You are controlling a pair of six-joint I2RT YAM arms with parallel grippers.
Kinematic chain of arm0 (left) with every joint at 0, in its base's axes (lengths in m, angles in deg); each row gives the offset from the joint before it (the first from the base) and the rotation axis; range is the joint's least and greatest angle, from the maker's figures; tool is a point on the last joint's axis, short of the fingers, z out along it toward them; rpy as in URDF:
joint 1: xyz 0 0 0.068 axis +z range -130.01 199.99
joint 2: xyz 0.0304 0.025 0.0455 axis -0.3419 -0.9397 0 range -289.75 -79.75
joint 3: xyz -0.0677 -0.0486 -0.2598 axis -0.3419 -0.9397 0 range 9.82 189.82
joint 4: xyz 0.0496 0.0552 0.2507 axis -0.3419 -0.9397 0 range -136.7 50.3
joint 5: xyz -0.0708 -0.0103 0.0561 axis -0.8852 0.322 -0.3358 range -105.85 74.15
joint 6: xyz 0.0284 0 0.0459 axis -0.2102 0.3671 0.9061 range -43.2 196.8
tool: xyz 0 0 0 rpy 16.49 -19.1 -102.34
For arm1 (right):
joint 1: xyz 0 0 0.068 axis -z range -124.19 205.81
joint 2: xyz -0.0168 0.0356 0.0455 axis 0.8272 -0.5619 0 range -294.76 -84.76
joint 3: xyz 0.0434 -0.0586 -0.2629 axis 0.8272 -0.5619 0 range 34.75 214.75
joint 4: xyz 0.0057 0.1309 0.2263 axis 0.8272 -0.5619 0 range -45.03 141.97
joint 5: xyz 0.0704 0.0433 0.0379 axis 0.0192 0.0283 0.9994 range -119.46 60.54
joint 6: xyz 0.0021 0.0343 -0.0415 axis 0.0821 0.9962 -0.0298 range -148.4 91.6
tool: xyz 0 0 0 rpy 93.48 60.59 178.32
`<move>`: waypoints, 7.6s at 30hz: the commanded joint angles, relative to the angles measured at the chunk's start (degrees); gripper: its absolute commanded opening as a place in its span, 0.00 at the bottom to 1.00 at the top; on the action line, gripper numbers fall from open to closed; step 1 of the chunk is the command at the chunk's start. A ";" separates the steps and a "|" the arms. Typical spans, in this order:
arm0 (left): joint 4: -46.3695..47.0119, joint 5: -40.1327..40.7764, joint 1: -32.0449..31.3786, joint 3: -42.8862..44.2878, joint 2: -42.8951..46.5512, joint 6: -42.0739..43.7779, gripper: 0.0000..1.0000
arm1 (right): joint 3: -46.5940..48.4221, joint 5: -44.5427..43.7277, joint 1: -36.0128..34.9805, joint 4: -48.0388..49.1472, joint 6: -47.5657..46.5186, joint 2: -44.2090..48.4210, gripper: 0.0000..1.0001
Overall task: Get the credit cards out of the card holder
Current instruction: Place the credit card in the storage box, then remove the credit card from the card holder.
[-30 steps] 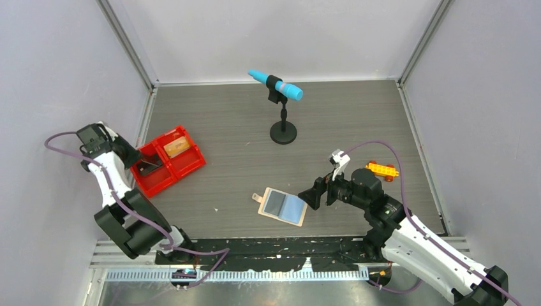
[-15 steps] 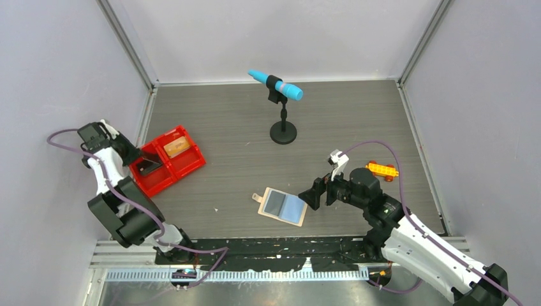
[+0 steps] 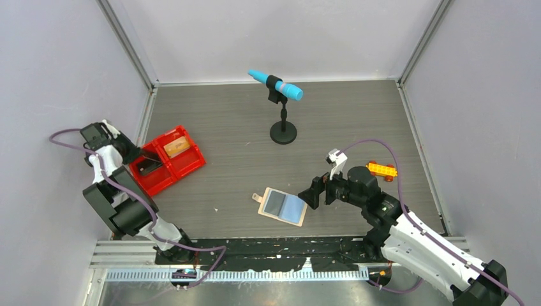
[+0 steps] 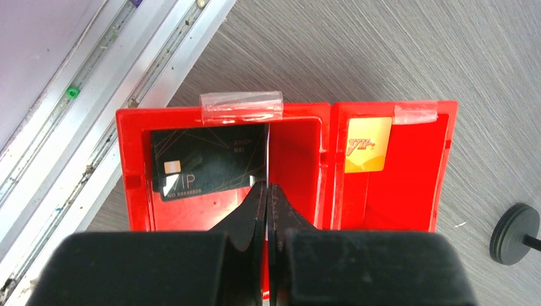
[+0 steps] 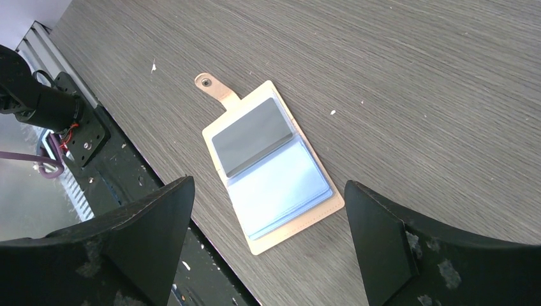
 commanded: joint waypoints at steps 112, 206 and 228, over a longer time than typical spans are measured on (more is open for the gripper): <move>22.53 -7.24 -75.98 -25.92 4.99 -19.16 0.38 | 0.24 -6.67 0.12 -10.40 18.81 0.71 0.72; 73.95 -13.67 -87.32 -40.32 -1.62 -45.99 0.10 | -9.33 -17.79 -10.52 20.05 18.89 -19.03 0.43; 71.75 -12.67 -87.32 -41.01 0.40 -44.52 0.10 | -9.91 -17.72 -10.54 20.05 18.82 -18.14 0.41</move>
